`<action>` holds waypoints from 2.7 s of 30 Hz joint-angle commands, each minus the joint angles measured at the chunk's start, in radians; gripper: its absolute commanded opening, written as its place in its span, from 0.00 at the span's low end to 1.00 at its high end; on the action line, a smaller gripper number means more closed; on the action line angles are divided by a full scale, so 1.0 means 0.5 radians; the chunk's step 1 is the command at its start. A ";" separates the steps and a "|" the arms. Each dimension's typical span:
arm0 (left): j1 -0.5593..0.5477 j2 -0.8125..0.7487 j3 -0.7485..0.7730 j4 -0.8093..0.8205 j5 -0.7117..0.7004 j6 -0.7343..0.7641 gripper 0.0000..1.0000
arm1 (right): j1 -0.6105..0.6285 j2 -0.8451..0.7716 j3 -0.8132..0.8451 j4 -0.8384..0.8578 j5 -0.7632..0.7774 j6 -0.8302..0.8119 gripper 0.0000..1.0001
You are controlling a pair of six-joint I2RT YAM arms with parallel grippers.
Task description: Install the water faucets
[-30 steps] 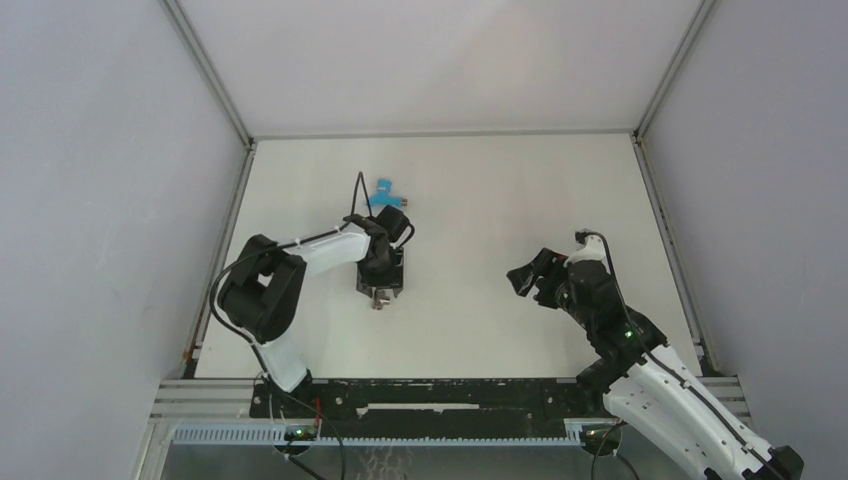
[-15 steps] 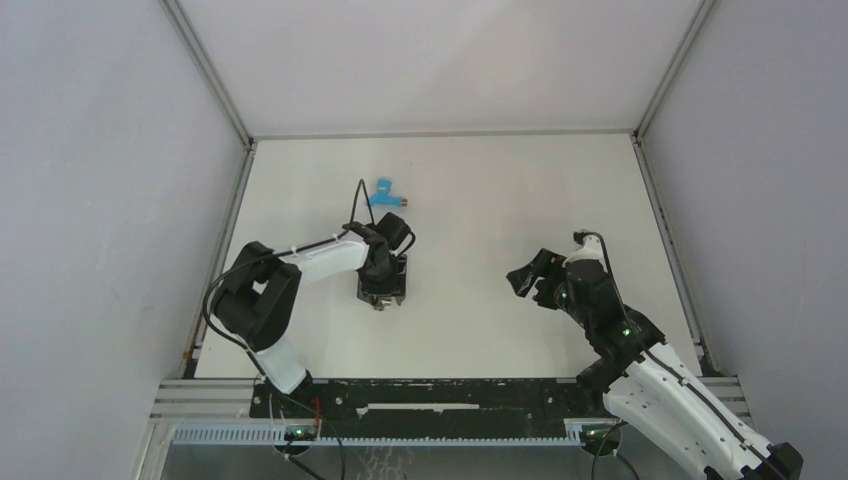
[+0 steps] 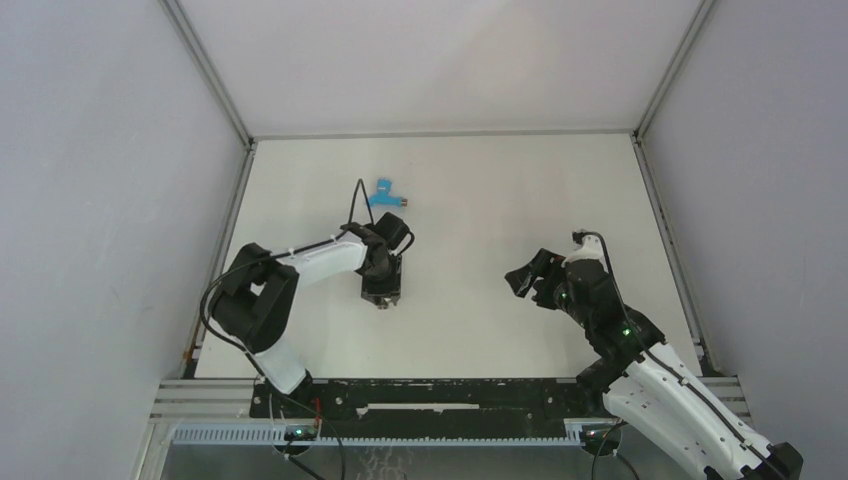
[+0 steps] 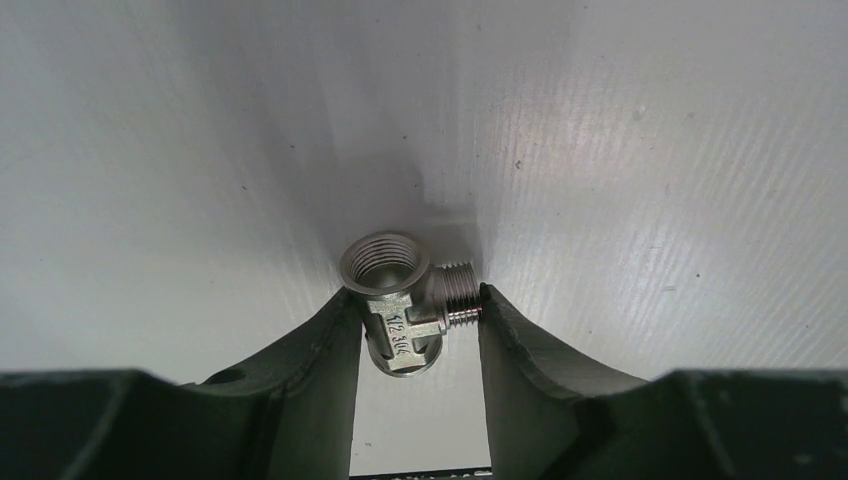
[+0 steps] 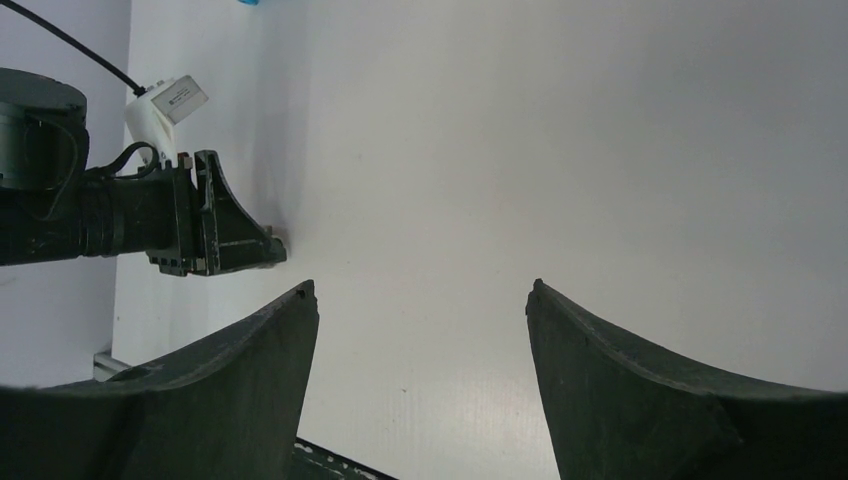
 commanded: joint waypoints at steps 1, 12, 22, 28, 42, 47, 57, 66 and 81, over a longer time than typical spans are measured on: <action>-0.008 -0.216 0.076 0.052 0.046 0.095 0.44 | -0.004 0.007 0.009 0.160 -0.133 0.058 0.82; -0.034 -0.795 0.075 0.436 0.538 0.429 0.36 | -0.138 0.433 0.027 0.724 -0.825 0.547 0.80; -0.121 -1.062 0.092 0.434 1.116 0.953 0.39 | -0.085 0.959 0.541 0.679 -1.309 0.646 0.76; -0.154 -1.092 0.109 0.373 1.271 1.045 0.39 | 0.021 1.107 0.597 0.976 -1.492 0.756 0.72; -0.186 -1.121 0.130 0.304 1.364 1.100 0.36 | 0.313 1.444 0.876 0.758 -1.566 0.586 0.68; -0.187 -1.118 0.143 0.288 1.343 1.107 0.36 | 0.388 1.547 0.886 0.823 -1.633 0.617 0.59; -0.187 -1.125 0.160 0.236 1.280 1.138 0.46 | 0.351 1.515 0.883 0.780 -1.613 0.579 0.00; -0.172 -1.243 0.263 0.045 0.898 1.072 1.00 | 0.291 1.324 0.884 0.367 -0.753 0.293 0.00; 0.626 -1.443 0.053 0.083 0.522 0.348 0.98 | 0.719 2.006 0.805 1.504 0.467 -0.609 0.00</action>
